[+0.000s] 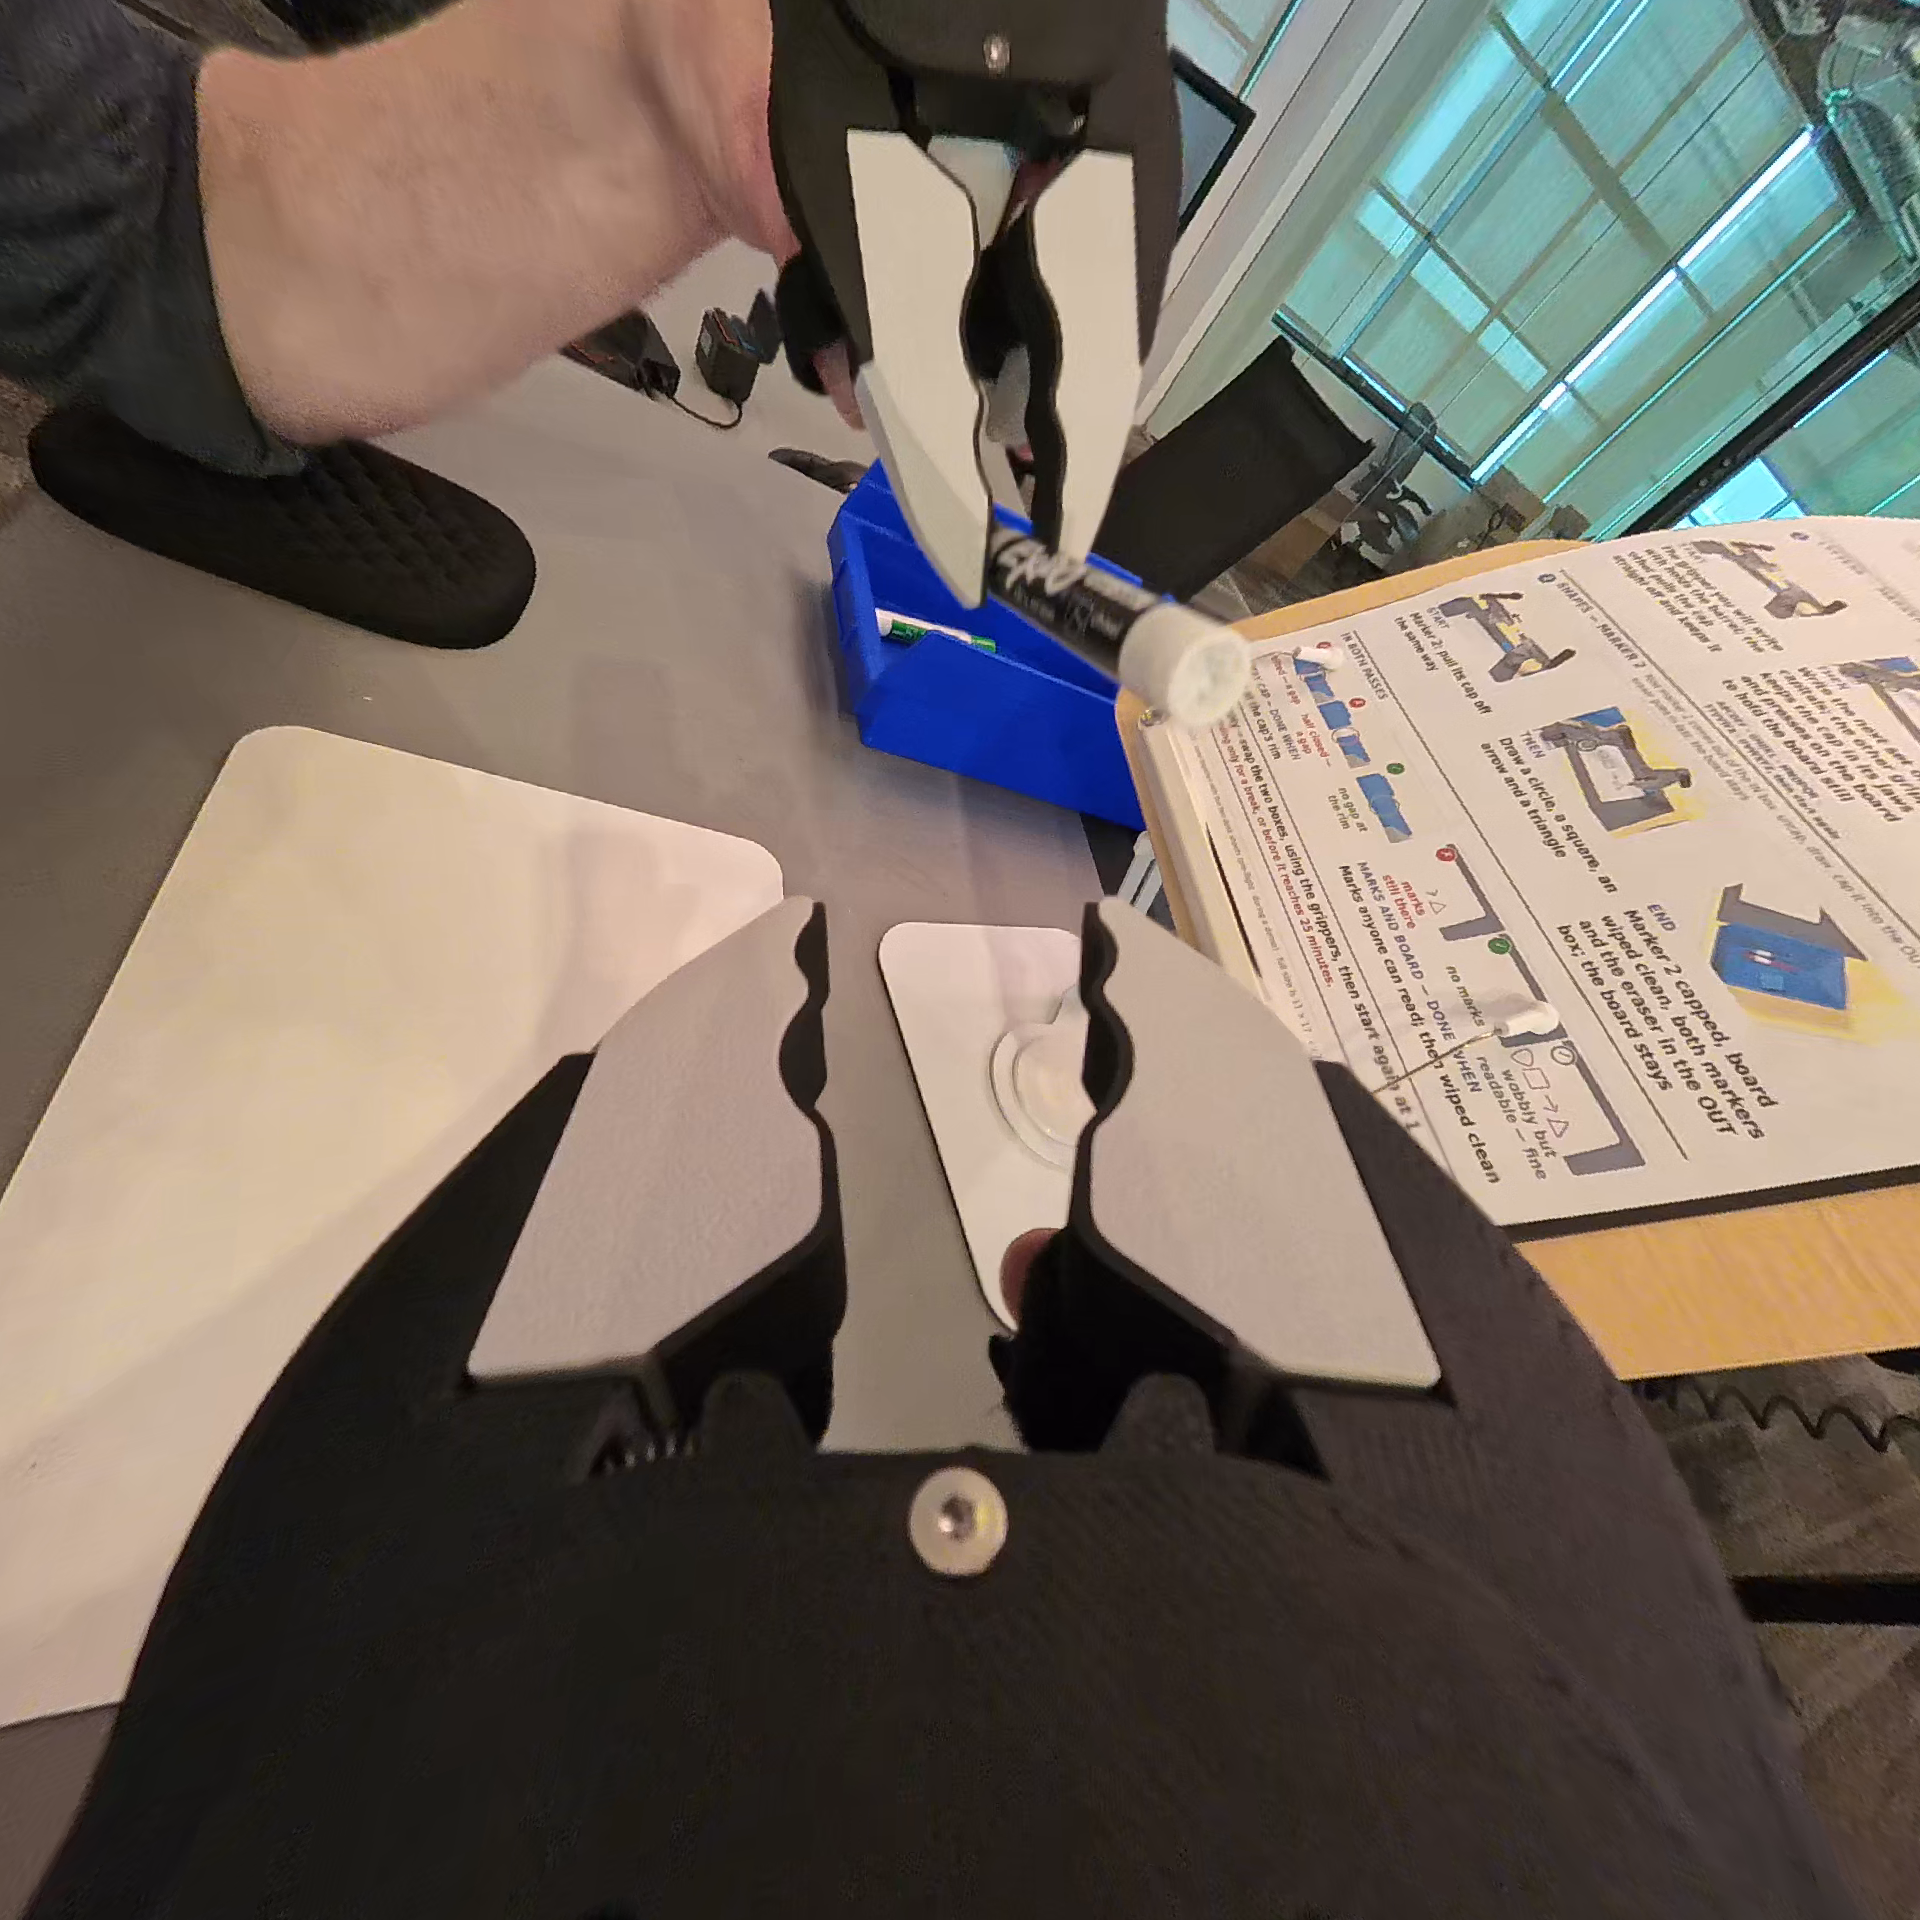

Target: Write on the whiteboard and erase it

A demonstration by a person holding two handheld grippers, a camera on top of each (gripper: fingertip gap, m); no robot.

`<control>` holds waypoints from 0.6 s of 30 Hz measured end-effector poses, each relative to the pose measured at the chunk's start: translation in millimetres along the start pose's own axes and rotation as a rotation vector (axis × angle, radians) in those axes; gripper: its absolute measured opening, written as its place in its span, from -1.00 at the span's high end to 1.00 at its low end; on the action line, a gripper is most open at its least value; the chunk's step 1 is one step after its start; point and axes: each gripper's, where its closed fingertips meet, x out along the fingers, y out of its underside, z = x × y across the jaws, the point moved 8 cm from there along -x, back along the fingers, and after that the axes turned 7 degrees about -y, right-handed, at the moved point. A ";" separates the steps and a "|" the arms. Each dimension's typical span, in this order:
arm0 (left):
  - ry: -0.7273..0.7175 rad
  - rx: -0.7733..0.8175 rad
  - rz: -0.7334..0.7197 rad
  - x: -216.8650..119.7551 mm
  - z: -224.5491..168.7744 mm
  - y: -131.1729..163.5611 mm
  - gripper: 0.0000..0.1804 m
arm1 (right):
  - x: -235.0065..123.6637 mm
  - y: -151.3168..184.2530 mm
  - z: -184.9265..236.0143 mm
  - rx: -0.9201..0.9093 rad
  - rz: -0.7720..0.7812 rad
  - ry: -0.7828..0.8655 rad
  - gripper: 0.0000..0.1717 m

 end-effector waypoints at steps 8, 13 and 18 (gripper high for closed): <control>0.078 0.106 0.001 21.2 -25.3 -7.2 0.80 | 3.8 0.6 2.8 -0.007 -0.017 -0.024 0.37; 0.117 0.130 -0.003 27.8 -35.4 -6.3 0.80 | 10.9 6.1 3.5 0.001 -0.018 -0.036 0.38; 0.133 0.151 -0.010 29.0 -43.0 -9.6 0.80 | 15.4 7.5 4.7 -0.004 -0.022 -0.033 0.44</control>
